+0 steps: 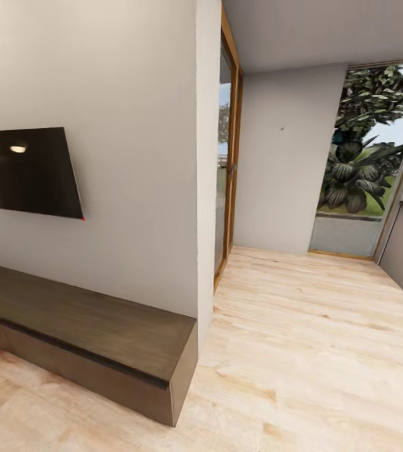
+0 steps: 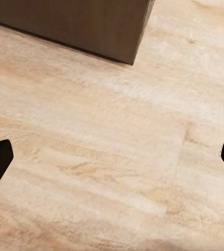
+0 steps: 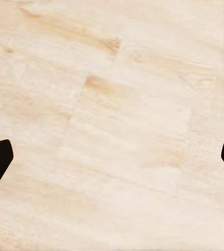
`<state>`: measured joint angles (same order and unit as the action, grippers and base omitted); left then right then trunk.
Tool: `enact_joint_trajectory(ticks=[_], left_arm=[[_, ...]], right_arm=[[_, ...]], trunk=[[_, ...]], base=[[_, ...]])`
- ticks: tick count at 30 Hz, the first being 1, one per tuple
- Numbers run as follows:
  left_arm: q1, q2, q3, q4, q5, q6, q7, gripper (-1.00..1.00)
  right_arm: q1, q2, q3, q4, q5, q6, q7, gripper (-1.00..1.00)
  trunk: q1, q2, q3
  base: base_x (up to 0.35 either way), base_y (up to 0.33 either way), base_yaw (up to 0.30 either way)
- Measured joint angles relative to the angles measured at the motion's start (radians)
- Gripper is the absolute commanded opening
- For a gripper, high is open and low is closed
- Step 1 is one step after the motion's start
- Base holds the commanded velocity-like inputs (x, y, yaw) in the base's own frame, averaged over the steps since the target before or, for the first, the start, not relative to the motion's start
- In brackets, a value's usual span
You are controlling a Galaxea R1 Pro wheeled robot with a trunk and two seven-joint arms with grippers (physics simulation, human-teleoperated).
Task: Pick up the poster from the kitchen countertop and hang it on one of the wall nails in the kitchen.
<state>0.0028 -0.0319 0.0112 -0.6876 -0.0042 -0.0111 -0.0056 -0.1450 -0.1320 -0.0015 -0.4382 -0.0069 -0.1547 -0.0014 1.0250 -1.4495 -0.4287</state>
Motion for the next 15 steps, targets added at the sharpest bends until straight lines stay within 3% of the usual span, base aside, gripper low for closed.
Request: enact_joint_trajectory(ticks=[4, 10, 15], left_arm=[[0.000, 0.000, 0.000, 0.000, 0.000, 0.000, 0.000, 1.00], [0.000, 0.000, -0.002, 0.023, 0.000, 0.001, 0.001, 1.00], [0.000, 0.000, -0.003, 0.031, 0.000, 0.000, 0.001, 1.00]], right_arm=[[0.000, 0.000, 0.000, 0.000, 0.000, 0.000, 0.000, 1.00], [0.000, 0.000, 0.000, 0.000, 0.000, 0.000, 0.000, 1.00], [0.000, 0.000, 0.000, 0.000, 0.000, 0.000, 0.000, 1.00]], trunk=[[0.000, 0.000, 0.001], [0.000, 0.000, 0.002], [0.000, 0.000, 0.002]], base=[[0.000, -0.061, -0.179], [0.000, -0.237, -0.047], [0.000, -0.110, -0.163]])
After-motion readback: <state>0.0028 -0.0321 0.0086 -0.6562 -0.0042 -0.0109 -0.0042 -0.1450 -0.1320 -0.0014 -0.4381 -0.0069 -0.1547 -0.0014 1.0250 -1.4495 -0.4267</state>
